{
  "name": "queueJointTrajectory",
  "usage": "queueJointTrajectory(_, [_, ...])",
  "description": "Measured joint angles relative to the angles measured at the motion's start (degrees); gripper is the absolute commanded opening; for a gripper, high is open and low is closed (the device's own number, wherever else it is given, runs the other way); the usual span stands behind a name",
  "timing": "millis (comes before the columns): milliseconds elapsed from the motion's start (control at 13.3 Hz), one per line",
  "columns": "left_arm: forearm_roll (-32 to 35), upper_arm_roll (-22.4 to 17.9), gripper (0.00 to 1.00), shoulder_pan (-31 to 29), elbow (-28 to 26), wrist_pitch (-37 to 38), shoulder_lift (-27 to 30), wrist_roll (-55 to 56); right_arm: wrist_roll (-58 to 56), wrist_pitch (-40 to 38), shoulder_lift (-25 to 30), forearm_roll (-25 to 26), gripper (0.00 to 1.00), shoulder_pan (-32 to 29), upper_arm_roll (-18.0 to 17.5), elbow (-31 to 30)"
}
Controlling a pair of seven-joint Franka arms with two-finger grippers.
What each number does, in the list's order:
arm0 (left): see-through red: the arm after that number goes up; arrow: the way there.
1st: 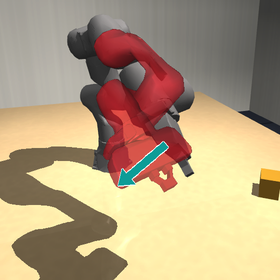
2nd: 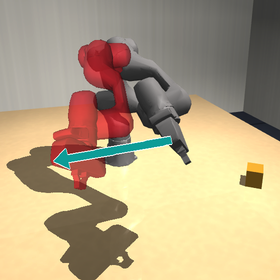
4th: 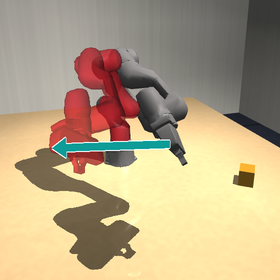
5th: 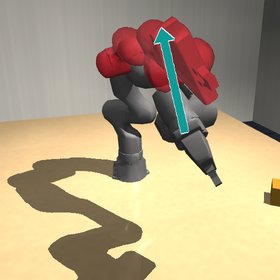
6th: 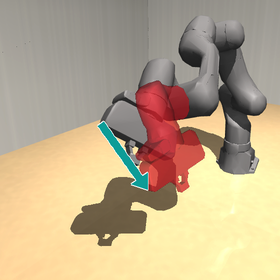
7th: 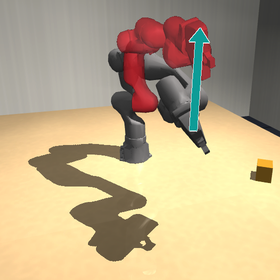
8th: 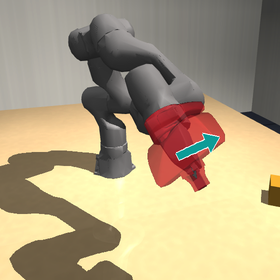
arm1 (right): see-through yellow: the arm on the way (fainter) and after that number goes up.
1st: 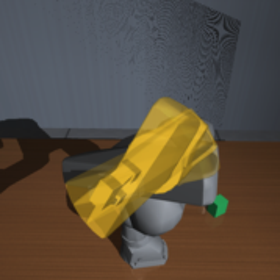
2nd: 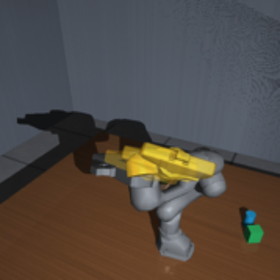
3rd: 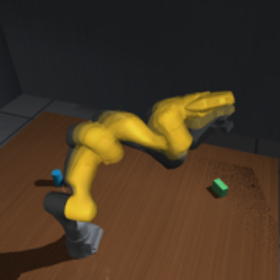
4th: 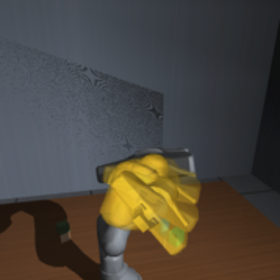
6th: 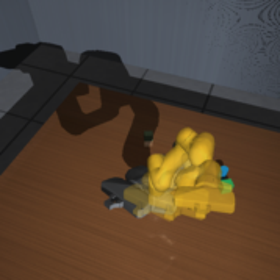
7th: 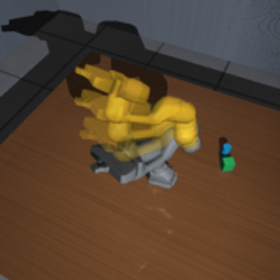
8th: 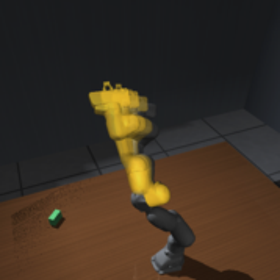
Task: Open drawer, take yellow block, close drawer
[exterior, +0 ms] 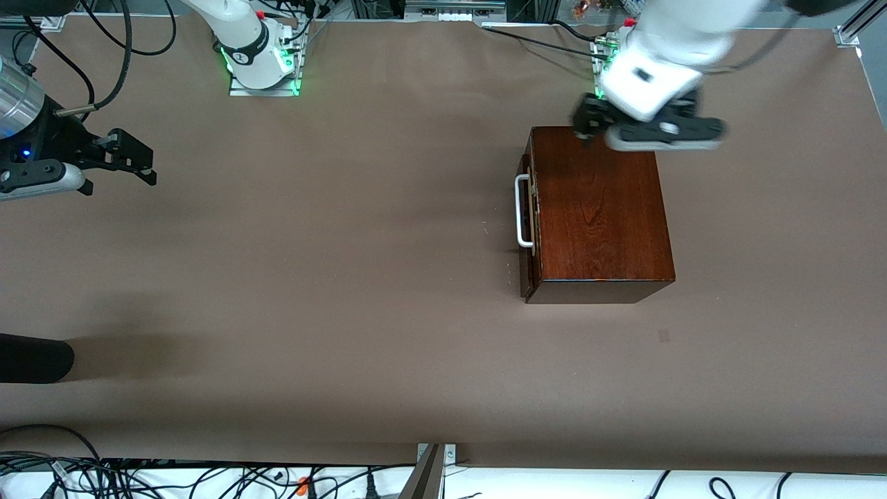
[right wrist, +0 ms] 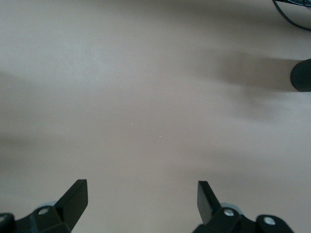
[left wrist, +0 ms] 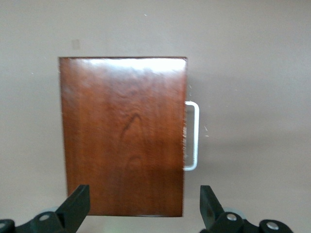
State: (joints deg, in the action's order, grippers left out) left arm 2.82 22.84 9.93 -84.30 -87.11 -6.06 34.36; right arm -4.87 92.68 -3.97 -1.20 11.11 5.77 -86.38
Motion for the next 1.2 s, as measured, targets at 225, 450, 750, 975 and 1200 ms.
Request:
queueJointTrajectory(225, [4.5,3.8,1.00,5.6,-0.1,-0.4,-3.2,10.6,0.0,0.0,0.0,0.0,1.00,0.0,0.0,0.0])
queueJointTrajectory(450, [9.7,4.1,1.00,14.5,0.4,-1.3,-8.8,18.1,0.0,0.0,0.0,0.0,1.00,0.0,0.0,0.0])
queueJointTrajectory(750, [13.8,4.0,1.00,17.2,2.2,-4.0,-16.3,19.3,0.0,0.0,0.0,0.0,1.00,0.0,0.0,0.0])
queueJointTrajectory(975, [16.1,3.5,1.00,17.1,2.2,-6.5,-20.0,19.4,0.0,0.0,0.0,0.0,1.00,0.0,0.0,0.0])
queueJointTrajectory(1200, [18.9,3.5,1.00,17.1,2.1,-7.2,-24.1,19.4,0.0,0.0,0.0,0.0,1.00,0.0,0.1,0.0])
